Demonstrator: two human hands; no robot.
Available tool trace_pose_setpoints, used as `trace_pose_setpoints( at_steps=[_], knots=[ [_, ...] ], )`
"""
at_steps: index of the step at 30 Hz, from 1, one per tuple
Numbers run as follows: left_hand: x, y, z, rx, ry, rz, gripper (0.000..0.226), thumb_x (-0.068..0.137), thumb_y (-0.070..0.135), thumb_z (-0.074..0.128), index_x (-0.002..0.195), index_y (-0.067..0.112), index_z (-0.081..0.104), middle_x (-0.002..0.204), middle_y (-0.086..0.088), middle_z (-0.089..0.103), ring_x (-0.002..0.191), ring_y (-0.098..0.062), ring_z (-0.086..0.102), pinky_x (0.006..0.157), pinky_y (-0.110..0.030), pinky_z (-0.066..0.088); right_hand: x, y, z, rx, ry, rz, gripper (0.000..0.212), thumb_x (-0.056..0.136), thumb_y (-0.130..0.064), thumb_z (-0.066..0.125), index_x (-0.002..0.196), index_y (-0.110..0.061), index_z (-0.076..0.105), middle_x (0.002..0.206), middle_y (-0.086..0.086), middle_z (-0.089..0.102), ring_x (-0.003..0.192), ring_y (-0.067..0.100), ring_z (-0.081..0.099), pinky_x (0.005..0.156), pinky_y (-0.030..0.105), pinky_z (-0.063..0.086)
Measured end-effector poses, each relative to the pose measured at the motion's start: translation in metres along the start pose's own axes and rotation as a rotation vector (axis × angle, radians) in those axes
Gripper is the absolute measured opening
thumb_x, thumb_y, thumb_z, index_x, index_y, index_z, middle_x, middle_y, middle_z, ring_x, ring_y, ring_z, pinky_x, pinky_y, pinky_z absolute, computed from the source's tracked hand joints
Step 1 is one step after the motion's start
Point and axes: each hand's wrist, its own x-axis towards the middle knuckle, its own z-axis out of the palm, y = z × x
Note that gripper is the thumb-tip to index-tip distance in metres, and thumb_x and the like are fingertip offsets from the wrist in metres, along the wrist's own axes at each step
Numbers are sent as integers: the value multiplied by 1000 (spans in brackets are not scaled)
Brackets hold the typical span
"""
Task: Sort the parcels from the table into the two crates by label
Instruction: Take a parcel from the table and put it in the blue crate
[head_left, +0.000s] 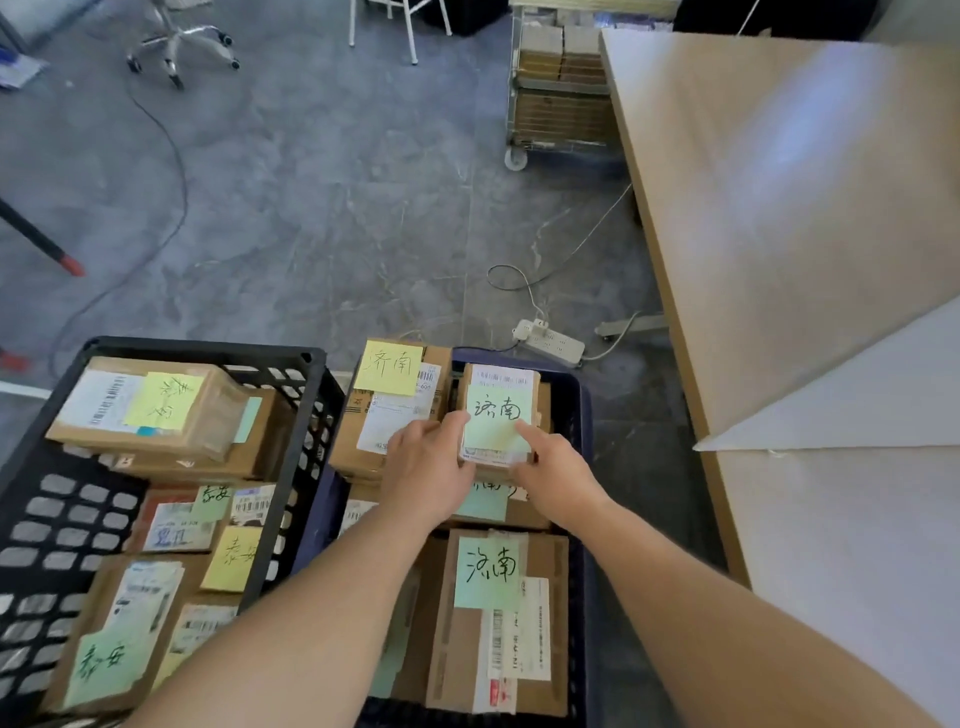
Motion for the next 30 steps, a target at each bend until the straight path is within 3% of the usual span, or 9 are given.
trace_pose_setpoints(
  at_steps=[2,6,12,17,21,23,26,30],
  knots=[
    [12,-2,0,41,10,9,56,98,31,53,149,29,30,145,-4,44,135,-26,31,109,-36,27,16,-1,1,-14,-15,-5,60,100,-19,48,153,-28,22,145,5,41,95,16,58,63,20,46],
    [26,-9,3,69,24,38,54,100,26,48,150,24,29,146,0,44,133,-22,32,106,-33,29,38,-4,7,-64,-57,-11,62,100,-16,48,154,-26,20,150,5,34,112,18,55,64,17,46],
    [35,-22,20,138,7,77,56,99,26,48,150,17,29,155,-3,23,141,-21,21,112,-34,24,45,-7,12,-138,-41,-25,65,99,-12,50,154,-27,20,154,4,28,122,20,49,84,26,51],
    [26,-26,8,87,-30,135,59,97,25,50,150,17,26,157,-3,18,141,-21,20,113,-34,26,27,-14,21,-228,-3,-3,72,97,-15,55,154,-28,14,159,6,14,139,24,34,107,36,42],
    [-5,-23,-9,139,-63,182,61,100,27,46,153,17,19,162,-5,7,146,-23,14,117,-35,18,-15,-16,29,-293,113,48,63,95,-16,53,151,-30,27,156,1,21,128,21,45,89,35,54],
    [-25,-21,-18,168,-87,226,62,100,28,46,153,16,18,163,-6,5,147,-24,13,118,-34,16,-42,-21,28,-341,138,71,59,95,-16,52,148,-29,31,153,1,25,126,22,45,84,33,53],
    [-58,-19,-32,229,-122,281,63,100,33,46,154,15,17,163,-7,0,148,-24,8,119,-37,14,-84,-33,21,-438,149,119,54,94,-15,54,144,-22,34,152,6,24,135,27,33,93,39,47],
    [-108,-13,-51,307,-195,358,68,102,39,41,156,17,7,163,-9,-11,150,-25,-5,120,-40,1,-145,-51,23,-518,225,127,66,94,-30,59,150,-32,25,161,3,12,145,28,20,103,44,42]
  ],
)
